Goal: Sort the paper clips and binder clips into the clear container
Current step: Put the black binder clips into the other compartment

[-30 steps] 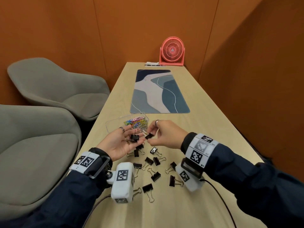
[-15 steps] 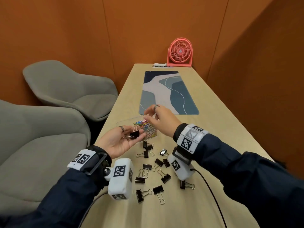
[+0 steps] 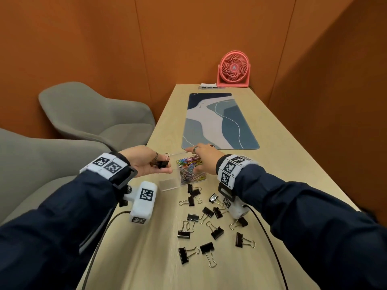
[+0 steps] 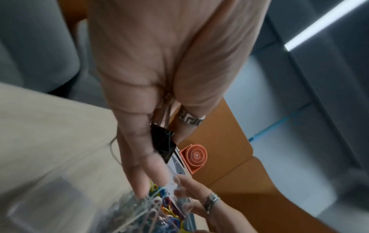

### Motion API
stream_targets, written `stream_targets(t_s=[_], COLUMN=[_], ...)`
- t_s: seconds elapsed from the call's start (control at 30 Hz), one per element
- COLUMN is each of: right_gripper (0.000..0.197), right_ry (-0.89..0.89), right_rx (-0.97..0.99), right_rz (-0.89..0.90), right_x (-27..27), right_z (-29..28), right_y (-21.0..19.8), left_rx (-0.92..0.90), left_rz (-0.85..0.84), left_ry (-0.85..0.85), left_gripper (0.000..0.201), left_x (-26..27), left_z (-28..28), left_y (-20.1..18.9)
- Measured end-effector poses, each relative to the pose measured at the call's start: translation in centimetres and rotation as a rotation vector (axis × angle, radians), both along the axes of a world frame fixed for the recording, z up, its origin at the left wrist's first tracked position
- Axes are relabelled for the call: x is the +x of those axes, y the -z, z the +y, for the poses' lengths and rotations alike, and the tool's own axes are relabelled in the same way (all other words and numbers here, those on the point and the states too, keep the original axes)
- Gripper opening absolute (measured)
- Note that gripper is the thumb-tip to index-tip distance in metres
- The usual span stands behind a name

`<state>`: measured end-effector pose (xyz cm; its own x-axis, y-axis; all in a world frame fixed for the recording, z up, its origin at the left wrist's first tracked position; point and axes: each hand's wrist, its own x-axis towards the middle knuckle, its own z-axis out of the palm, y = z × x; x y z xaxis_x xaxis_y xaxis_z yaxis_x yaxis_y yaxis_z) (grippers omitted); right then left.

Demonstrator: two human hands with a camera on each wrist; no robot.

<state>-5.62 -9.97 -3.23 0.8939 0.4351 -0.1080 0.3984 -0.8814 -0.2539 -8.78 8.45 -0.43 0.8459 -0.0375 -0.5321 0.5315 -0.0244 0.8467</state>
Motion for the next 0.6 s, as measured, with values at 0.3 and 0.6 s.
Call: stream_targets(t_s=[0.3, 0.6], right_gripper=[0.068, 0.068], right_ry=[-0.011, -0.018], right_rx=[0.006, 0.038], right_rz=[0.008, 0.028], right_x=[-0.4, -0.5], right_z=[-0.2, -0.4], right_y=[-0.4, -0.6], left_rx=[0.648, 1.121], left_rz=[0.045, -0.108], left_ry=[0.328, 0.585], left_gripper=[0.015, 0.025], left_x=[3.2, 2.8], left_z=[-1.3, -3.2], left_y=[-2.0, -2.2])
